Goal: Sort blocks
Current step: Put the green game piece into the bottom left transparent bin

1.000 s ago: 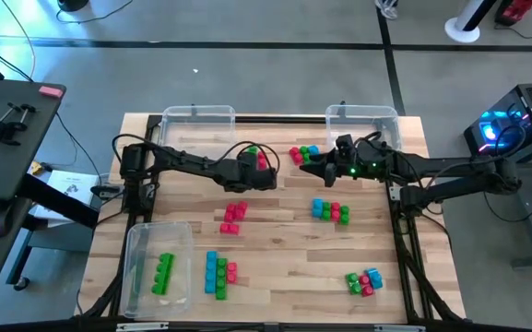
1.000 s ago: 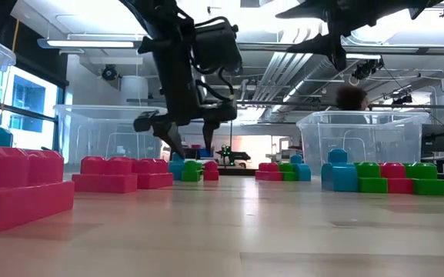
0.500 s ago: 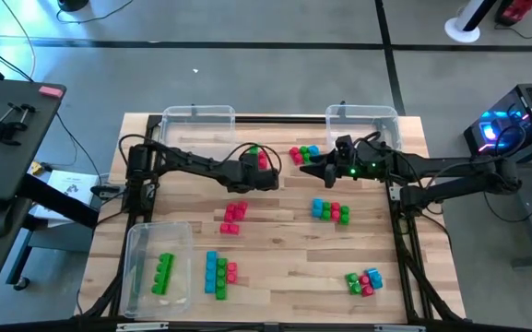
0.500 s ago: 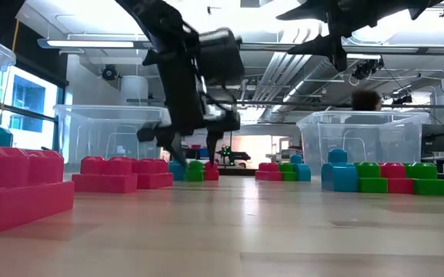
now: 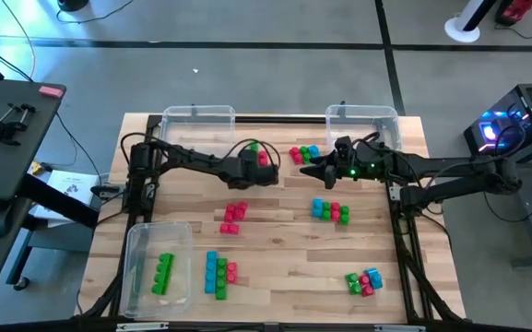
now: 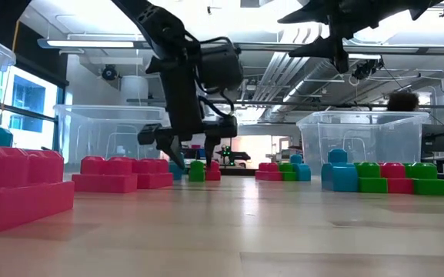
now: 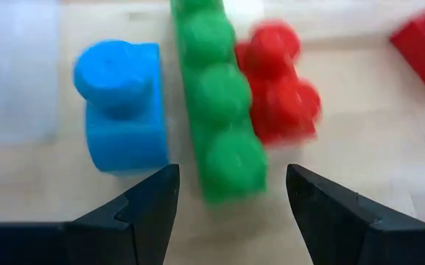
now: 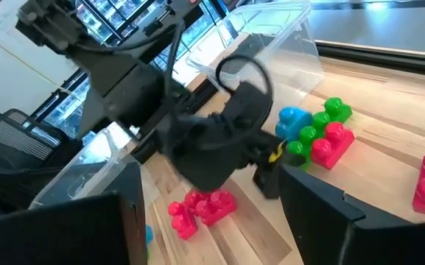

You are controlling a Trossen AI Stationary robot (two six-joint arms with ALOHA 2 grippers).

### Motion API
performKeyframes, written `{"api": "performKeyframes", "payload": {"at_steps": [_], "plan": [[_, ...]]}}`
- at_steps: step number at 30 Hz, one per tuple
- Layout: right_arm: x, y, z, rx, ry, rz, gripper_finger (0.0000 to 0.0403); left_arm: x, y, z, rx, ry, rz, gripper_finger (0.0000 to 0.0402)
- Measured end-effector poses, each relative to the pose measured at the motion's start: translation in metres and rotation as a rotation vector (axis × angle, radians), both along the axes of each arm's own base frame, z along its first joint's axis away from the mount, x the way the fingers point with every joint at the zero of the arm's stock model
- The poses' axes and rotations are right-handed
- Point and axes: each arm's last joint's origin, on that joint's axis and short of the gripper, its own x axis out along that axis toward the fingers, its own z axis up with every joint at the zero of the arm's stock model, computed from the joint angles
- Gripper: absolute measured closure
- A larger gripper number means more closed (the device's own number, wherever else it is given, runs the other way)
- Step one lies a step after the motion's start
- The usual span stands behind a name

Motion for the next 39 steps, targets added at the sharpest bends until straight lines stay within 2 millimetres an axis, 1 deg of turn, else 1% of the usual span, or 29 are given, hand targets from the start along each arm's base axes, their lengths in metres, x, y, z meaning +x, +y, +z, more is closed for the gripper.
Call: {"api": "performKeyframes", "payload": {"at_steps": [2,6,12,14,17,21,22,24,27,29,31,35,37,39], "plan": [[0.000,0.000,0.000,0.000,0.001,0.000,0.0208,0.001,0.007,-0.003,0.002,0.006,-0.013,0.0163],[0.000,0.000,0.000,0.000,0.002,0.000,0.0208,0.002,0.015,-0.012,-0.068,0.005,-0.018,0.0163],[0.000,0.000,-0.001,0.004,0.009,-0.001,0.0208,0.002,0.015,-0.013,-0.068,0.011,-0.021,0.0163],[0.000,0.000,-0.001,0.004,0.013,-0.001,0.0208,0.001,0.015,-0.013,-0.052,0.037,-0.034,0.0170],[-0.001,0.000,-0.002,0.005,0.020,-0.001,0.0208,0.001,0.015,-0.013,-0.050,0.046,-0.045,0.0207],[-0.001,0.000,-0.002,0.005,0.020,-0.001,0.0208,0.002,0.015,-0.013,-0.055,0.040,-0.057,0.0299],[-0.001,0.000,-0.002,0.005,0.020,-0.001,0.0208,0.003,0.015,-0.013,-0.061,0.040,-0.074,0.0311],[-0.001,0.000,-0.002,0.005,0.020,-0.001,0.0208,0.004,0.014,-0.012,-0.066,0.044,-0.111,0.0311],[-0.001,0.000,-0.002,0.005,0.020,-0.001,0.0208,0.004,0.010,-0.006,-0.111,0.042,-0.179,0.0311],[-0.001,0.000,-0.002,0.005,0.019,-0.001,0.0208,0.003,0.004,0.005,-0.146,0.041,-0.246,0.0311],[-0.001,0.000,-0.002,0.005,0.020,-0.001,0.0208,-0.003,-0.003,0.021,-0.159,0.060,-0.316,0.0311],[-0.001,0.000,-0.002,0.005,0.020,-0.001,0.0208,-0.025,-0.020,0.064,-0.152,0.105,-0.386,0.0311],[-0.001,0.000,-0.002,-0.005,0.020,0.002,0.0208,-0.037,-0.029,0.088,-0.131,0.080,-0.411,0.0311],[0.000,0.000,-0.001,-0.011,0.019,0.003,0.0208,-0.048,-0.042,0.114,-0.096,0.033,-0.482,0.0311]]}}
